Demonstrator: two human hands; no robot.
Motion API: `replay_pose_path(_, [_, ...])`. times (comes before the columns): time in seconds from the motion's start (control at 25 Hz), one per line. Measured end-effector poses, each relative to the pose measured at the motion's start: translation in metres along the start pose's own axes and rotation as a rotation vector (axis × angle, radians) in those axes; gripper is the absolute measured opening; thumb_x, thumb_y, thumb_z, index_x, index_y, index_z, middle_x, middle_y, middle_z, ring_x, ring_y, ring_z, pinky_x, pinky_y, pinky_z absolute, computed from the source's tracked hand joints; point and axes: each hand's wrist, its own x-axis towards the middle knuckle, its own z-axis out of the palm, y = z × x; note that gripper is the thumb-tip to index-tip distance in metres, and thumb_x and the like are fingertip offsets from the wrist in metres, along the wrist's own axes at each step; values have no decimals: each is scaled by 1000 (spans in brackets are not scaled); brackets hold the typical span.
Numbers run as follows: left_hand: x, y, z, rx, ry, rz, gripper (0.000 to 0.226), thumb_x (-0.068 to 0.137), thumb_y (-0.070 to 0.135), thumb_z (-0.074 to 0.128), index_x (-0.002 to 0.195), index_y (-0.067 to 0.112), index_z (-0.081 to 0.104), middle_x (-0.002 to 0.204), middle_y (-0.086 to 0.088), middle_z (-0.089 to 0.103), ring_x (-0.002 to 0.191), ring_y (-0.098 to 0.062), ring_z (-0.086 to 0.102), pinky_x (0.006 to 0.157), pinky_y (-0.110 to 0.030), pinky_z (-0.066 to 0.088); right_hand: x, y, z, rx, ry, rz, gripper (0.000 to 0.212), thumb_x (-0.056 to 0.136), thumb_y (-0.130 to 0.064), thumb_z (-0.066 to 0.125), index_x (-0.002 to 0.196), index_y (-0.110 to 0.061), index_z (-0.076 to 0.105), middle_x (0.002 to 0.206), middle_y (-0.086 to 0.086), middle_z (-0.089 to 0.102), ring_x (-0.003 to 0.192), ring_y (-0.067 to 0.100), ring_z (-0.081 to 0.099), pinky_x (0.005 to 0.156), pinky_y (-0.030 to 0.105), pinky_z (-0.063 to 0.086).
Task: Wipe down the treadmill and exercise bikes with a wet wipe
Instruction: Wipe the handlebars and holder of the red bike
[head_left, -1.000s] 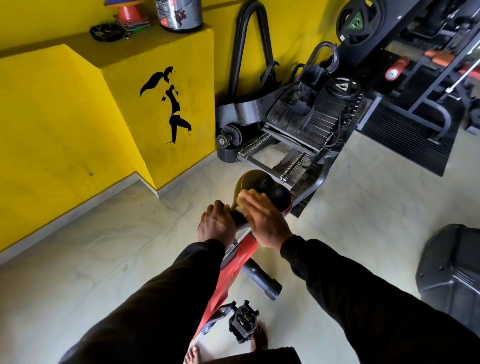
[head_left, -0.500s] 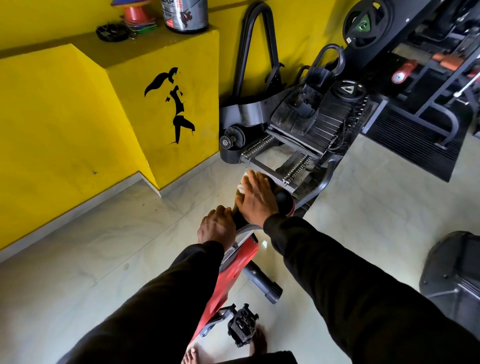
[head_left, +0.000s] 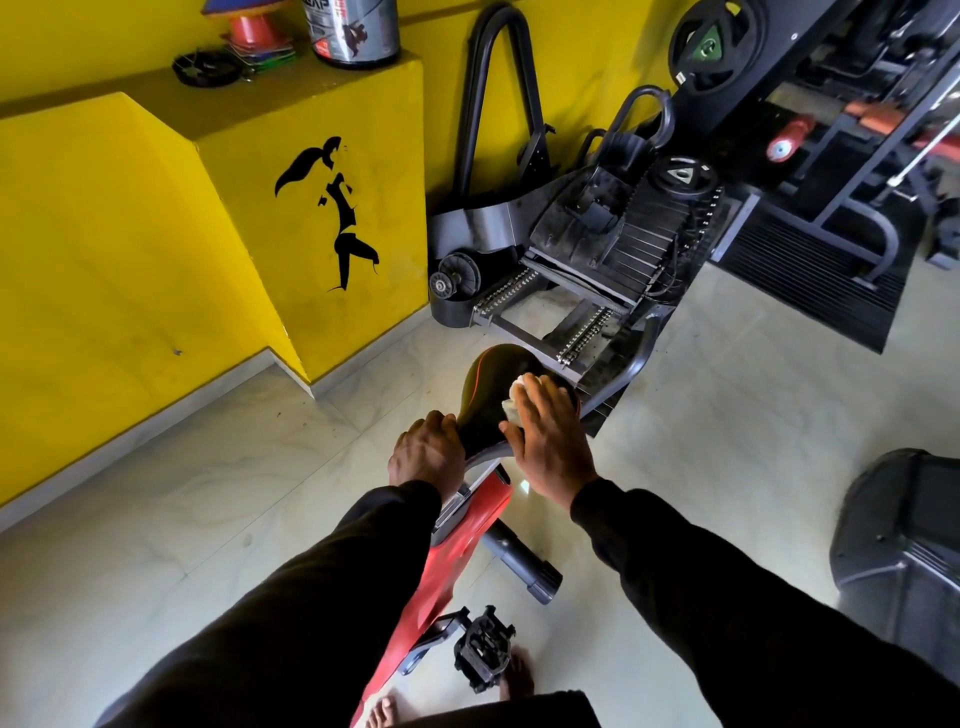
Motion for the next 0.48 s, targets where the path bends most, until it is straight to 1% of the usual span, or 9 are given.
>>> replay_pose_path(0.04, [0, 0, 0, 5, -7, 0, 36, 106, 38, 26, 106, 17, 56, 90, -3, 52, 82, -20, 48, 74, -33, 35, -3, 6, 1, -17, 9, -8, 70, 100, -54, 20, 135, -3, 52, 142, 20, 48, 131, 36, 45, 112, 50, 31])
replay_pose_path(0.08, [0, 1, 1, 7, -10, 1, 37, 106, 38, 26, 106, 17, 56, 90, -3, 52, 82, -20, 49, 75, -33, 36, 3, 9, -2, -26, -8, 31, 73, 98, -58, 21, 134, -3, 52, 141, 20, 49, 130, 35, 45, 110, 51, 34])
replay_pose_path(0.16, [0, 2, 2, 3, -8, -3, 37, 106, 39, 25, 106, 17, 56, 91, -4, 53, 82, -21, 50, 74, -33, 37, 30, 9, -11, -18, -49, 210, 76, 93, -65, 25, 131, -5, 51, 137, 19, 50, 126, 33, 47, 107, 50, 37])
replay_pose_path(0.2, [0, 1, 2, 1, -6, -5, 37, 106, 39, 26, 106, 17, 56, 91, -5, 54, 82, -21, 50, 74, -33, 37, 38, 5, -13, -18, -38, 248, 76, 92, -65, 25, 131, -4, 49, 136, 19, 49, 125, 33, 47, 107, 49, 37])
replay_pose_path(0.24, [0, 1, 2, -1, -1, -4, 37, 106, 39, 26, 106, 17, 56, 91, -5, 55, 82, -21, 50, 74, -33, 37, 38, -1, -9, -10, -15, 222, 75, 95, -62, 23, 133, -3, 48, 138, 20, 48, 127, 35, 46, 108, 49, 37])
replay_pose_path(0.28, [0, 0, 2, -9, 6, 1, 37, 106, 38, 27, 105, 17, 57, 91, -5, 54, 82, -22, 49, 74, -33, 36, 28, -9, -6, 28, 2, 133, 72, 98, -57, 20, 136, -2, 48, 141, 22, 46, 131, 38, 43, 111, 49, 34])
replay_pose_path(0.4, [-1, -2, 0, -60, 39, 5, 34, 105, 37, 31, 99, 16, 56, 89, -3, 53, 80, -22, 48, 73, -33, 34, -22, -17, 9, 130, -9, -241, 61, 104, -42, 14, 145, -5, 41, 151, 18, 38, 141, 34, 34, 117, 46, 25])
replay_pose_path(0.44, [-1, -2, 0, -79, 49, 7, 33, 105, 37, 32, 98, 16, 56, 89, -4, 54, 80, -23, 48, 72, -33, 34, -22, -13, 8, 138, -14, -279, 60, 104, -41, 14, 146, -7, 38, 153, 16, 35, 143, 33, 31, 117, 46, 25])
replay_pose_path(0.48, [0, -3, 1, -107, 54, 8, 32, 105, 36, 33, 97, 16, 56, 90, -5, 55, 80, -23, 49, 72, -33, 34, -13, -14, 4, 141, -20, -227, 62, 104, -43, 13, 147, -7, 38, 154, 16, 34, 144, 32, 29, 118, 46, 25])
